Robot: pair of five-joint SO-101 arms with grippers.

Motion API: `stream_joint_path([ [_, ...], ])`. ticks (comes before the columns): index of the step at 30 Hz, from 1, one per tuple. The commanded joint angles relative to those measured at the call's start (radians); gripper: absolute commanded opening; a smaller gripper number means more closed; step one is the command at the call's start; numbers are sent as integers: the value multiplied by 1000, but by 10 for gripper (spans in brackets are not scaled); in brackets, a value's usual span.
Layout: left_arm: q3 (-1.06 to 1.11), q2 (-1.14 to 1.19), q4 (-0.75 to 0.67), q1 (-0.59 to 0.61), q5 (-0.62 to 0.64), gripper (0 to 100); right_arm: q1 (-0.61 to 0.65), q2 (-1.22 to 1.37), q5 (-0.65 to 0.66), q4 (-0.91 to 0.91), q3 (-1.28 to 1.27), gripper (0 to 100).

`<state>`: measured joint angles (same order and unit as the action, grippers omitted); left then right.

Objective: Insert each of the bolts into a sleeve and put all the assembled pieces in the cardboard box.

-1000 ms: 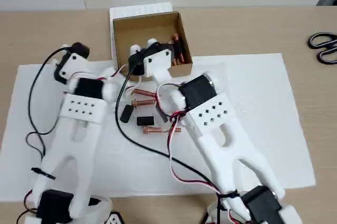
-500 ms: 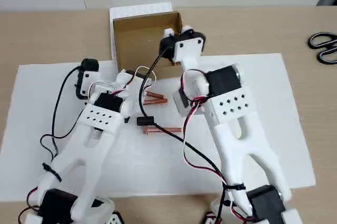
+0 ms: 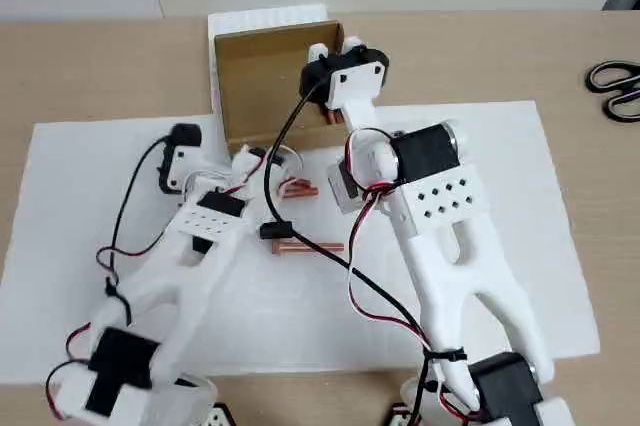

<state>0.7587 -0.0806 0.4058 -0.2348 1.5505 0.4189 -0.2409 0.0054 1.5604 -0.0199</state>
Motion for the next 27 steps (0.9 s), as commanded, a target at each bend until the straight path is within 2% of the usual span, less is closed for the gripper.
stream_joint_path([
  [1, -33, 6, -26, -11, 17, 7, -8, -44, 8, 4, 41, 3],
  [8, -33, 51, -31, -57, 69, 7, -8, -39, 8, -8, 41, 3],
  [11, -31, 57, -29, -37, 89, 6, -8, -39, 8, -8, 41, 3],
  [12, -35, 57, -29, -35, 149, 6, -8, -42, 8, -8, 41, 3],
  [16, -39, 61, -37, -38, 621, 6, -8, -44, 9, -8, 41, 3],
  [19, -13, 60, -114, -35, 786, 6, -8, -38, 9, -8, 41, 3],
  [22, 4, 51, -189, -37, 796, 6, -10, -36, 9, -24, 41, 3],
  [27, 5, 52, -199, -35, 796, 6, -10, -36, 48, -42, 41, 3],
])
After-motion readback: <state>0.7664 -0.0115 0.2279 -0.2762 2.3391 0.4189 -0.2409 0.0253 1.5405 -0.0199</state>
